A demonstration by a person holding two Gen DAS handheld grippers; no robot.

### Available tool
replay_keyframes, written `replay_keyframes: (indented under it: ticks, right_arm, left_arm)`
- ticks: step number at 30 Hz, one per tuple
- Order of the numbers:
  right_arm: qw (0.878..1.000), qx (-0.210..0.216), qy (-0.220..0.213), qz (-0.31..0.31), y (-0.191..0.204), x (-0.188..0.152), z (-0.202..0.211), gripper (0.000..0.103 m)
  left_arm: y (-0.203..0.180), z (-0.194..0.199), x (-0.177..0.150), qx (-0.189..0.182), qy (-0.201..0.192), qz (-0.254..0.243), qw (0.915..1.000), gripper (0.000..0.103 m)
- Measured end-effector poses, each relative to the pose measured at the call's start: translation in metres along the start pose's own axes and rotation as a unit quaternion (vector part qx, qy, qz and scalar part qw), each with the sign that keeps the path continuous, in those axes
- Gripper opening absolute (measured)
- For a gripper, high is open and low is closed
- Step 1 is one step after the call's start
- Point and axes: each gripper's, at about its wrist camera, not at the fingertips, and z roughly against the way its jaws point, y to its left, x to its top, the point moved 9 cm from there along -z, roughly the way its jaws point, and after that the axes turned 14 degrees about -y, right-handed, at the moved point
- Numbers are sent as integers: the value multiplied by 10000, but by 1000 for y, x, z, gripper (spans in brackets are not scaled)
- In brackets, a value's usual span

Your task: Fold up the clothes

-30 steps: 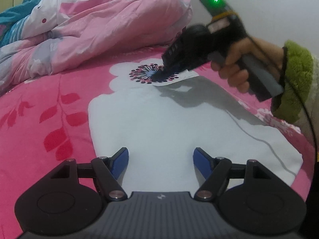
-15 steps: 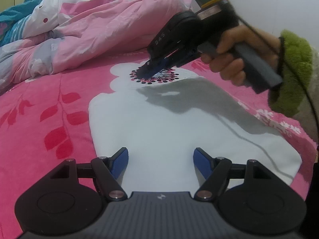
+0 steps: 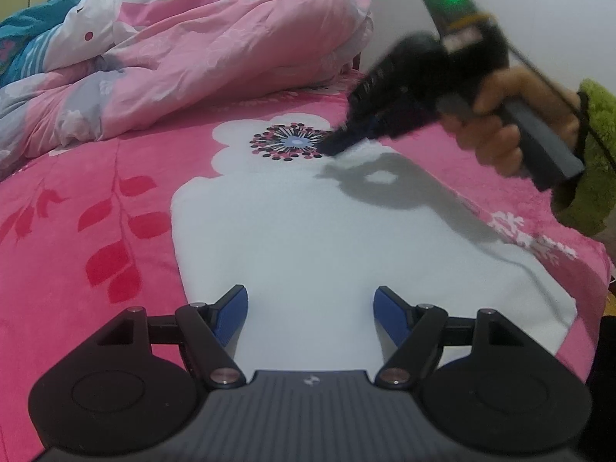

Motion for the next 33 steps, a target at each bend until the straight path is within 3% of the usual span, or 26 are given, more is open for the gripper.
replay_keyframes:
  ticks: [1, 5, 9, 13, 15, 16, 18, 19, 22, 27, 31, 33]
  right_arm:
    - [9999, -83, -37, -147, -10, 2, -1, 0]
    - [9952, -630, -477, -573, -44, 18, 8, 6]
    - [9944, -15, -772, -727, -31, 17, 60, 6]
    - [9945, 390, -483, -838, -25, -16, 79, 6]
    - [9951, 108, -254, -947, -40, -30, 66, 5]
    - [9948, -70, -265, -978, -50, -32, 61, 0]
    - [9887, -119, -572, -1377, -64, -22, 66, 0]
    - [9855, -123, -760, -1514, -65, -16, 74, 6]
    - [9853, 96, -1079, -1322, -50, -13, 105, 6]
    - [9816, 847, -866, -1479, -13, -58, 139, 6]
    - [9870, 835, -586, -1241, 5, -100, 141, 7]
    - [9939, 317, -533, -916, -1, -112, 137, 7]
  left_arm:
    - [0, 0, 1, 15, 5, -5, 10000, 74]
    - [0, 3, 4, 66, -11, -15, 10000, 74]
    - [-1, 9, 5, 9, -12, -30, 10000, 74]
    - [-8, 10, 0, -33, 140, -171, 9998, 74]
    - [-11, 9, 0, 13, 149, -246, 9996, 74]
    - [-12, 10, 1, 25, 144, -245, 9996, 74]
    - [-13, 11, 3, 60, 146, -231, 9996, 74]
    - [-13, 13, 3, 97, 161, -238, 9995, 74]
    - [-16, 21, 7, 101, 130, -367, 9992, 74]
    - [-26, 32, 3, 106, 199, -555, 9982, 74]
    - [-34, 29, -6, 92, 314, -586, 9977, 74]
    - [-35, 26, -9, 199, 346, -681, 9969, 74]
